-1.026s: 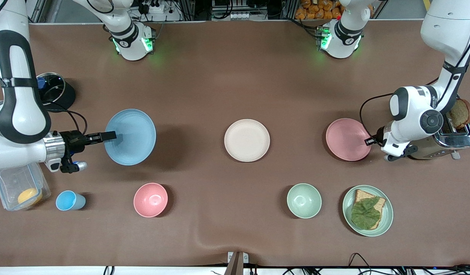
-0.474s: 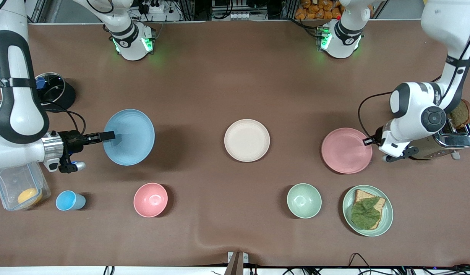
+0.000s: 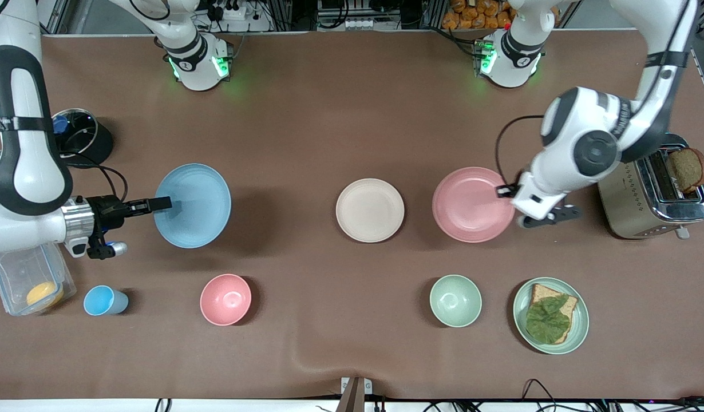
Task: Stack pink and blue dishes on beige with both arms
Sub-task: 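Carry the pink plate with the left gripper over the beige plate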
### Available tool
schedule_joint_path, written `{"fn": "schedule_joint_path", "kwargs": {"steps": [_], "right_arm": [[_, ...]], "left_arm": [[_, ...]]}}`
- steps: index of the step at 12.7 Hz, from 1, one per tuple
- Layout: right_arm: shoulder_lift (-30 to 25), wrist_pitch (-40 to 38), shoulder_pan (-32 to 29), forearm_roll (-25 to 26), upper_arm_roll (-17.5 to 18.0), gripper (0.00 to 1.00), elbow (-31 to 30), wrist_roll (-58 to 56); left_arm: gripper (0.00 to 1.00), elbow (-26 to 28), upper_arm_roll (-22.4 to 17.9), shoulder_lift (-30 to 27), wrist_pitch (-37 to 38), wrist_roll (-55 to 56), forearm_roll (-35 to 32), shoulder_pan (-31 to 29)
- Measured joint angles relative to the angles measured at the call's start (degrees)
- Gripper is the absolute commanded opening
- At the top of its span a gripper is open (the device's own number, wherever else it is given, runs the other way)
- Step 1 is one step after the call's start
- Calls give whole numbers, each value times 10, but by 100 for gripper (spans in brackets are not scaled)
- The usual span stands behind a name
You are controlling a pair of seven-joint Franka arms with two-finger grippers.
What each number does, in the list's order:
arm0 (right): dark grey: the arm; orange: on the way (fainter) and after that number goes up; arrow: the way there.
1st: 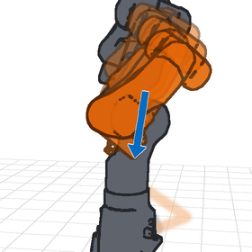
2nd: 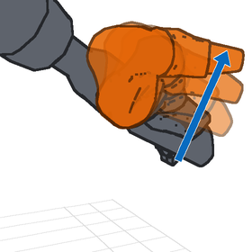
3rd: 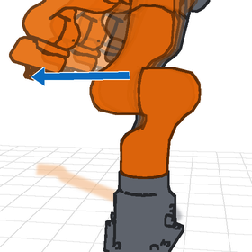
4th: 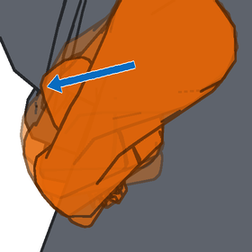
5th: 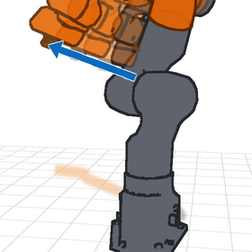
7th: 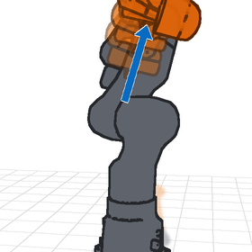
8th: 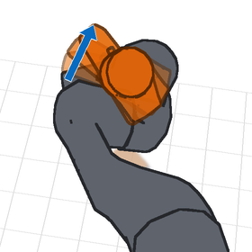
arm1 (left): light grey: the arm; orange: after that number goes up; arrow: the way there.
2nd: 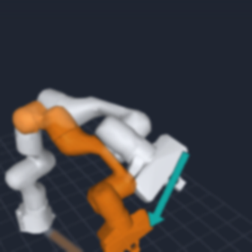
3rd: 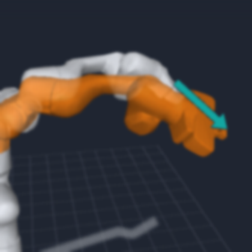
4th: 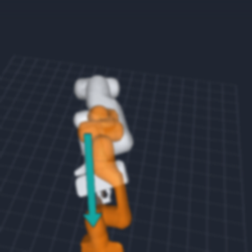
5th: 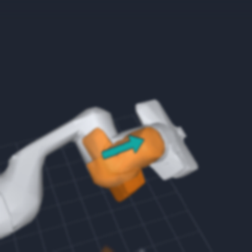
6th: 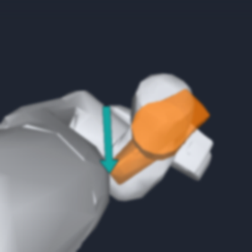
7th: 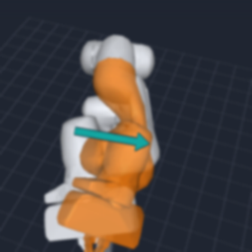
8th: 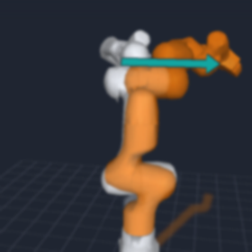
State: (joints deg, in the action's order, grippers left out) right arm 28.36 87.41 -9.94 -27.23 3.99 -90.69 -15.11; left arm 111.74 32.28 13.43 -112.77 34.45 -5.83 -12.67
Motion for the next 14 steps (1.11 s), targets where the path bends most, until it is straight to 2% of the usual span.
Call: {"fn": "schedule_joint_path", "kwargs": {"steps": [4, 8, 14], "right_arm": [[0, 0, -1, 0, -1, 0, 0, 0], [0, 0, -1, 0, -2, 0, 0, 0], [0, 0, -2, 0, -2, 0, 0, 0]], "left_arm": [[0, -4, 67, 13, -3, 70, 1, 10], [0, -3, 72, 59, -27, 74, 1, 54], [0, -8, 71, 118, -117, 74, 1, 82]]}}
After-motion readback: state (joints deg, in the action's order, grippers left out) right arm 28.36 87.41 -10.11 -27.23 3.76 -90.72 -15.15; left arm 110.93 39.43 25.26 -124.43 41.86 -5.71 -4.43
